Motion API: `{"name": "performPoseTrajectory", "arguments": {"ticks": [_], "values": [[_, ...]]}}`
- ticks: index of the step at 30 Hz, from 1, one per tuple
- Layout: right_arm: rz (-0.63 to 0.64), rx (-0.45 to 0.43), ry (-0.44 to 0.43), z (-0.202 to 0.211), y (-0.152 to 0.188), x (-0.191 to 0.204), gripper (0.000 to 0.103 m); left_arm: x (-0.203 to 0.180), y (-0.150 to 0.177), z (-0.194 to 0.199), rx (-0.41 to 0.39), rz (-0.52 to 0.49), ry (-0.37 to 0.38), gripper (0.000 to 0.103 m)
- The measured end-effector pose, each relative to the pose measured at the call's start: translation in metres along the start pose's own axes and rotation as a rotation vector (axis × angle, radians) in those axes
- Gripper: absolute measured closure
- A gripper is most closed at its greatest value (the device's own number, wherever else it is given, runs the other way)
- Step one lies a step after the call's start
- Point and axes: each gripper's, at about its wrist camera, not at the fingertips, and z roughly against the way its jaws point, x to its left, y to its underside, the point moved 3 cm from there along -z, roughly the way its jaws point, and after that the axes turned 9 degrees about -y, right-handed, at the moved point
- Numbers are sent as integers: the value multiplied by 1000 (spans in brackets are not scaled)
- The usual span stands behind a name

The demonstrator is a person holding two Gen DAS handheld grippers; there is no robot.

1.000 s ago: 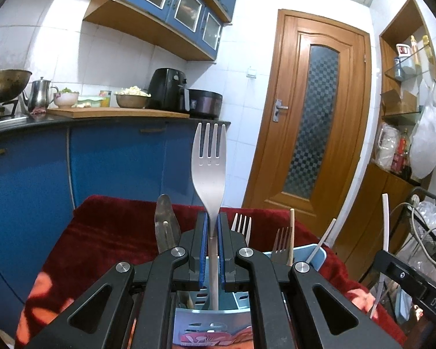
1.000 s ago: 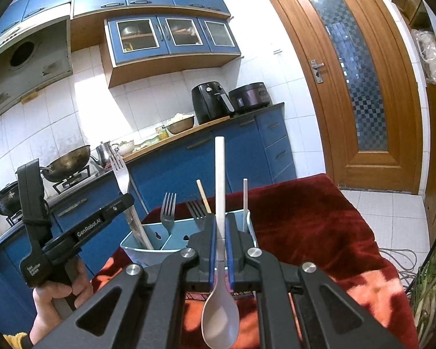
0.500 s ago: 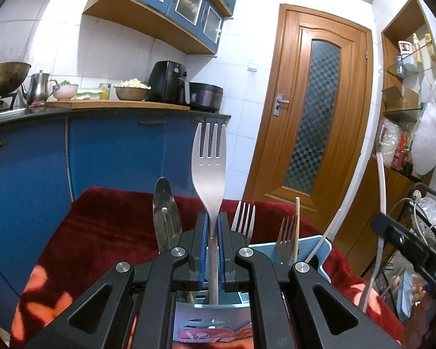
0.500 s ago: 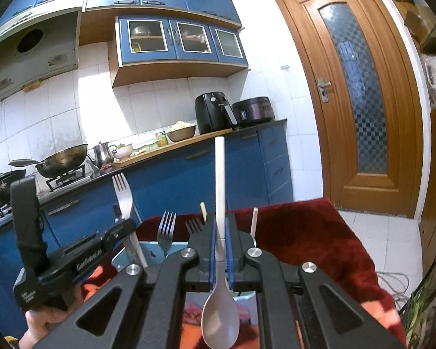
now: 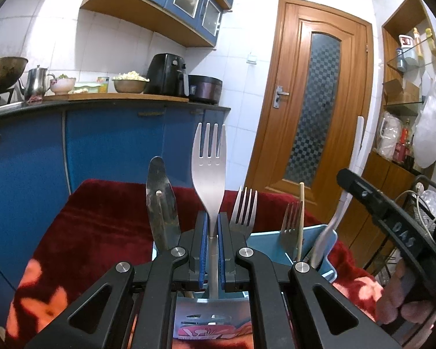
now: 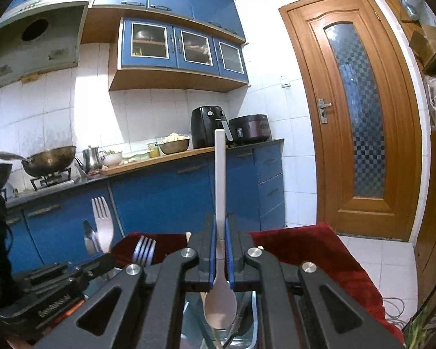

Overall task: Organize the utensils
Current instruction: 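Lower the white fork and spoon into the box slots, then open both tools to release the fork and spoon into the box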

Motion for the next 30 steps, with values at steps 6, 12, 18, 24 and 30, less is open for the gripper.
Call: {"name": "performPoseTrajectory", "arguments": {"ticks": [6,12,18,24,30], "values": [[2,51,-13,-1,14,1,95,2,1,-3,19,15,8,96],[-27,62,-41,5,16,0,74,5,1,-9,67,40,11,80],[-42,32,-53,24,5,3,74,5,-3,3,60,38,8,68],[-30,28,-64,49,-4,16,74,6,-5,28,44,35,3,67],[-67,48,-89,74,-5,27,70,6,-2,59,34,3,-12,67]]}}
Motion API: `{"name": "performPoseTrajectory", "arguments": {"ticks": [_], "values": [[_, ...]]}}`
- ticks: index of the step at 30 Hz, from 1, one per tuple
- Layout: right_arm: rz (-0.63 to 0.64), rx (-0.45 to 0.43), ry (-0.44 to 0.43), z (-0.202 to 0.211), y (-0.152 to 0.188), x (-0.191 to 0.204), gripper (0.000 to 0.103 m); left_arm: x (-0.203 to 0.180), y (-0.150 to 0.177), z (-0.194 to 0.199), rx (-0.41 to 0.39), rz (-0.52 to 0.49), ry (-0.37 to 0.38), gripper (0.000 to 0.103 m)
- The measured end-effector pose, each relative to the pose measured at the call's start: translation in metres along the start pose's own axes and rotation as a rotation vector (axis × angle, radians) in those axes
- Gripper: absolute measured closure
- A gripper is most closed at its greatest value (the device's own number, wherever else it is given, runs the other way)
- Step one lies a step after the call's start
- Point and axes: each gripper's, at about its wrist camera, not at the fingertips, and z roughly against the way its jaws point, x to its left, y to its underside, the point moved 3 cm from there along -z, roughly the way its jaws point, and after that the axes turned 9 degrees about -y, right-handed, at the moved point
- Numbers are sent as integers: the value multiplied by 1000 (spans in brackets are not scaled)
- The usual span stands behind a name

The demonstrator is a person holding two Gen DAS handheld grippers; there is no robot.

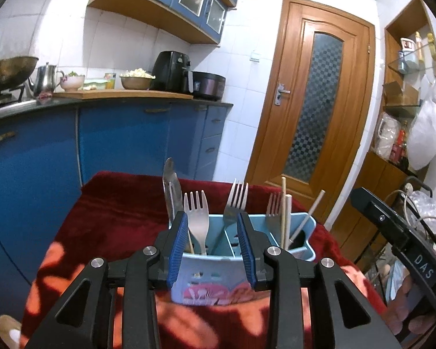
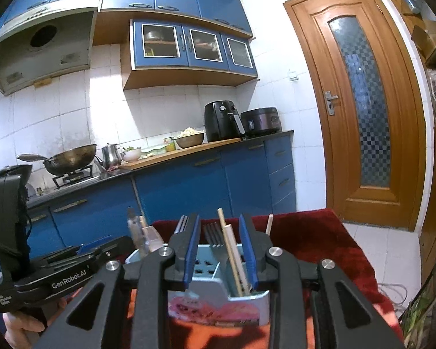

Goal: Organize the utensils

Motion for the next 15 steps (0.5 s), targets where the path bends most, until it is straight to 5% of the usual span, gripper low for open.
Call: {"name": "performPoseTrajectory", "arguments": {"ticks": [15], "values": [[-20,63,-19,62,29,44,69,16,25,81,-5,-34,-61,67]]}}
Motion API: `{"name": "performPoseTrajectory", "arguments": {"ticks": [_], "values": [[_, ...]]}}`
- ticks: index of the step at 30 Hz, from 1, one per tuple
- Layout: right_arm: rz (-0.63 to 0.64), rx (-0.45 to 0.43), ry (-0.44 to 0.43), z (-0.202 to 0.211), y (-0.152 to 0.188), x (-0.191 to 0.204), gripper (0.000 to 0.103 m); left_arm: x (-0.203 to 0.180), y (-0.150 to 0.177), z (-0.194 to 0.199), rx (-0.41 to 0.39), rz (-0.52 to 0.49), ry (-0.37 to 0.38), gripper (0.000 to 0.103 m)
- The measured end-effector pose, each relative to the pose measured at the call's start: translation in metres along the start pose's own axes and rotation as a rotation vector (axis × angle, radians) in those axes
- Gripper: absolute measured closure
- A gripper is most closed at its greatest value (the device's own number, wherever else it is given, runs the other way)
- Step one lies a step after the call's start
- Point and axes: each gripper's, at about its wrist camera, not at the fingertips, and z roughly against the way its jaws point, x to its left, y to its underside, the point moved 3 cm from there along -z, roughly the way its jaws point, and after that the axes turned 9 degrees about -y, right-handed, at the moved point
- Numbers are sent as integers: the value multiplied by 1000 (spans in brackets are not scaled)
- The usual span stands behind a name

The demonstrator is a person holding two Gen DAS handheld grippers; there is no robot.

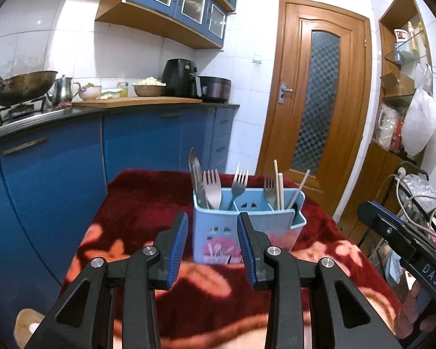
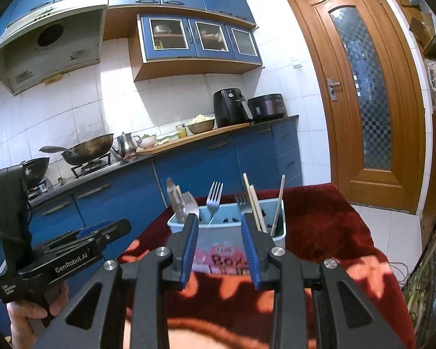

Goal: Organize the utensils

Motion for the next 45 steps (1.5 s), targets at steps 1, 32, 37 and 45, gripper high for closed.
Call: {"name": "performPoseTrajectory", "arguments": {"ticks": [1,32,37,45], "values": [[-2,4,2,4,4,1,69,2,3,2,3,0,-1,67],[145,36,187,19,106,-3,0,3,104,5,-24,-58,-110,23],[136,43,214,15,110,-10,0,1,107,4,-36,-67,-128,22],[95,41,226,16,111,-20,0,0,109,0,-13,-64,-136,21]]}}
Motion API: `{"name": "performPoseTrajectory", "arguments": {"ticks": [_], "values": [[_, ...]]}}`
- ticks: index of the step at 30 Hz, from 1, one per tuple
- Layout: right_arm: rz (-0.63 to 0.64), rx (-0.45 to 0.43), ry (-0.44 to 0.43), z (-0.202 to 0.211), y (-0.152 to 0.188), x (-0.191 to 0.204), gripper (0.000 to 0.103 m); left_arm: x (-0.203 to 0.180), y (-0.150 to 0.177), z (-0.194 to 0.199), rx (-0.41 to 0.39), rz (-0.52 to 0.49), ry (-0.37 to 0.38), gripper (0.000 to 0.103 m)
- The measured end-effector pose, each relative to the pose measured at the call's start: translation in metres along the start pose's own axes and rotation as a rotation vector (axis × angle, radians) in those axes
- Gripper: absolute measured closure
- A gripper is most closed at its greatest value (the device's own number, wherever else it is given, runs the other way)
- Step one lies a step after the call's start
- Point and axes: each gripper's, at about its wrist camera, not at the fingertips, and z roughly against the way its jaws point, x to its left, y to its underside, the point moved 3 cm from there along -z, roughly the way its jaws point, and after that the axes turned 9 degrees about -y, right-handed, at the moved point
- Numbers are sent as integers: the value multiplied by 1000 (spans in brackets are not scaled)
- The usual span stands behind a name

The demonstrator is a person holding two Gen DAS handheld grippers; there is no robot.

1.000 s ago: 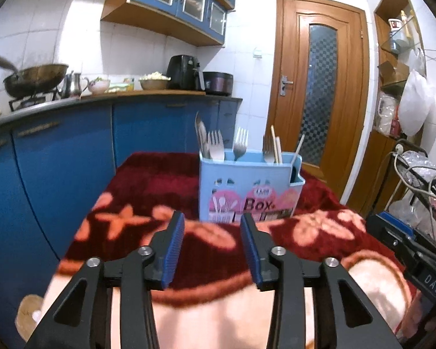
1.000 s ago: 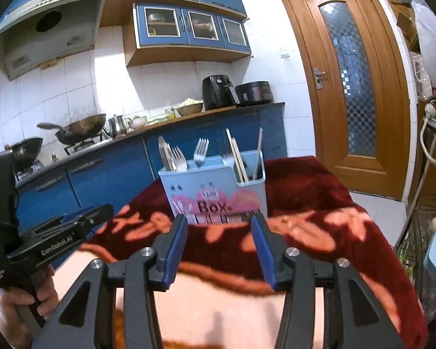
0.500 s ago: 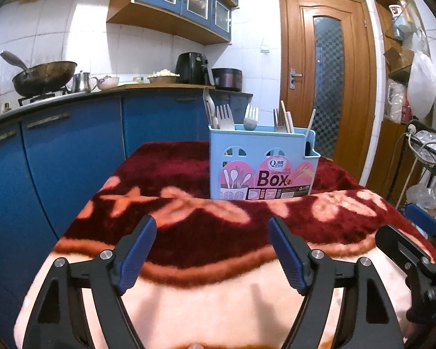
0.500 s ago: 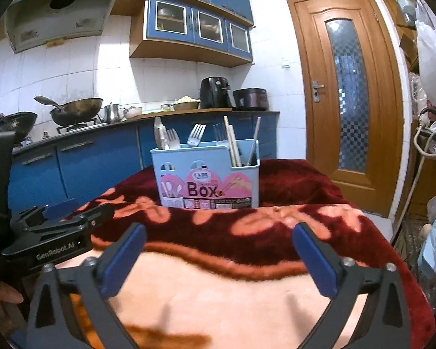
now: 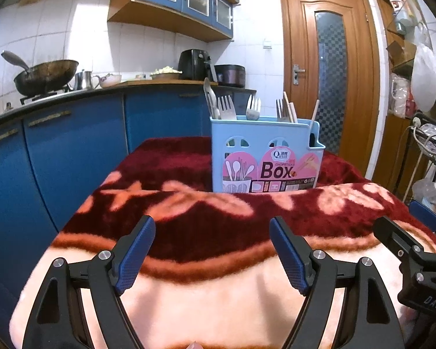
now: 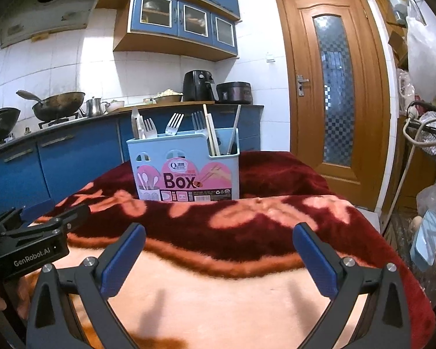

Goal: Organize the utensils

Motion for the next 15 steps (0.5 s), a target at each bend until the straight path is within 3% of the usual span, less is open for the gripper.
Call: {"name": "performPoseTrajectory", "arguments": {"ticks": [15], "values": [[10,-3,0,0,0,-1,0,1,0,2,-8,-2,-4,21]]}}
